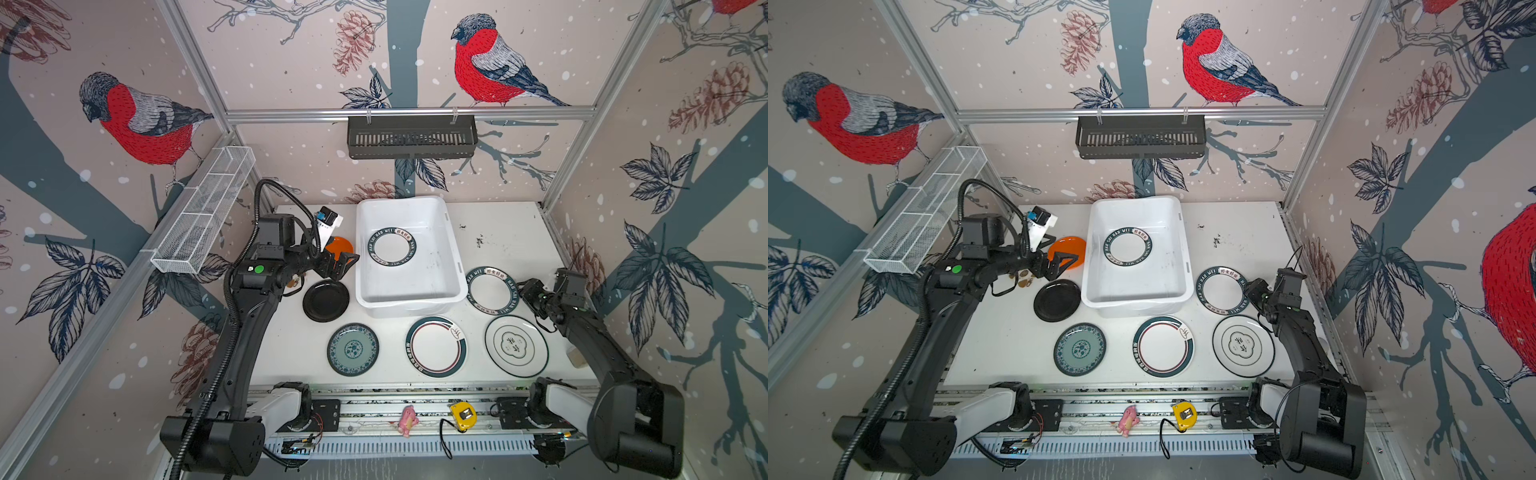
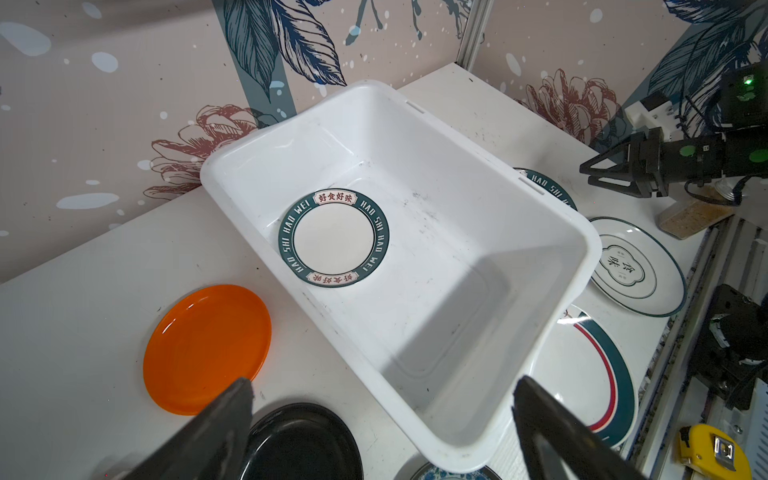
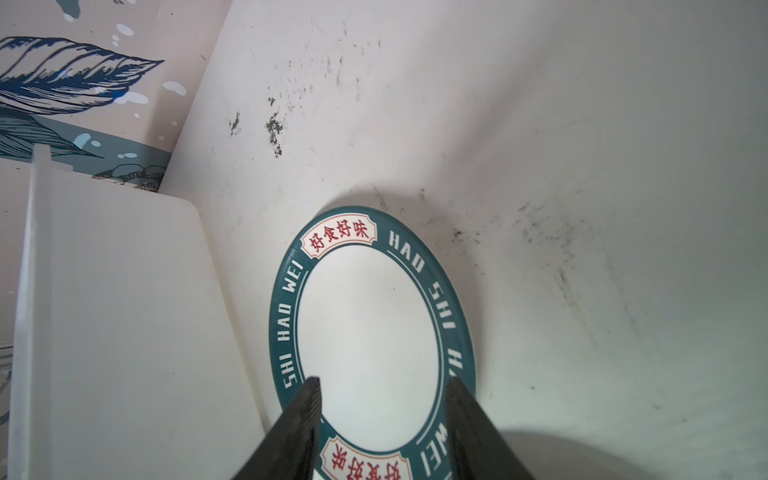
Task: Place the plates into the plastic bin on the countertop
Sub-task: 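Withdraw the right gripper from the bin toward the next green-rimmed plate, then grasp the edge of the green-rimmed plate beside the bin with the right gripper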
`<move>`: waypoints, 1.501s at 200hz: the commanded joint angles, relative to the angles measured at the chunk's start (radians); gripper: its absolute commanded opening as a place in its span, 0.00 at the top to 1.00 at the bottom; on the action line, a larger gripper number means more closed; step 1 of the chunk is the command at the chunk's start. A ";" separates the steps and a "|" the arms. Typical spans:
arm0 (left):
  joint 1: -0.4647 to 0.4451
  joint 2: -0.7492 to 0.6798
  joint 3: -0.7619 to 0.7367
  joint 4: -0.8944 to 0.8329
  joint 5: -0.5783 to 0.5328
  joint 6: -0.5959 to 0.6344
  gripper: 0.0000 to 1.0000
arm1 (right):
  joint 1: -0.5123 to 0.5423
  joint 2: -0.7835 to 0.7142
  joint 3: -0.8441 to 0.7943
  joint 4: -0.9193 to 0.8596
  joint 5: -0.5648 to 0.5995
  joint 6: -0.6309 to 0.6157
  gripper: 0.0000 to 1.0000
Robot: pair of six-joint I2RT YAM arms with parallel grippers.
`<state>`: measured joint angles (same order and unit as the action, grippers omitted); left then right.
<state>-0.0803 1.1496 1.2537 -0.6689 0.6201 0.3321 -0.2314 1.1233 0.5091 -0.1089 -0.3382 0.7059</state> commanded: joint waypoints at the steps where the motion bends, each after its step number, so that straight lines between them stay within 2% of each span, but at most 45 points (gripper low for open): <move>1: 0.000 0.014 0.001 0.027 0.043 0.013 0.03 | -0.013 0.021 -0.010 -0.013 -0.005 -0.037 0.50; 80: -0.001 0.018 -0.022 0.085 0.083 -0.022 0.03 | -0.022 0.125 -0.020 0.004 -0.055 -0.102 0.52; 124: -0.001 0.014 -0.042 0.092 0.080 -0.022 0.03 | -0.029 0.201 -0.035 0.079 -0.097 -0.112 0.55; 262: -0.001 0.014 -0.050 0.107 0.056 -0.034 0.03 | -0.065 0.355 -0.034 0.253 -0.217 -0.077 0.77; 300: -0.001 0.016 -0.054 0.112 0.050 -0.036 0.03 | -0.068 0.397 -0.032 0.301 -0.245 -0.058 0.81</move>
<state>-0.0807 1.1641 1.2030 -0.5930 0.6758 0.2905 -0.2970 1.4986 0.4767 0.1722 -0.5697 0.6292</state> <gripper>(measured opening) 0.971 0.196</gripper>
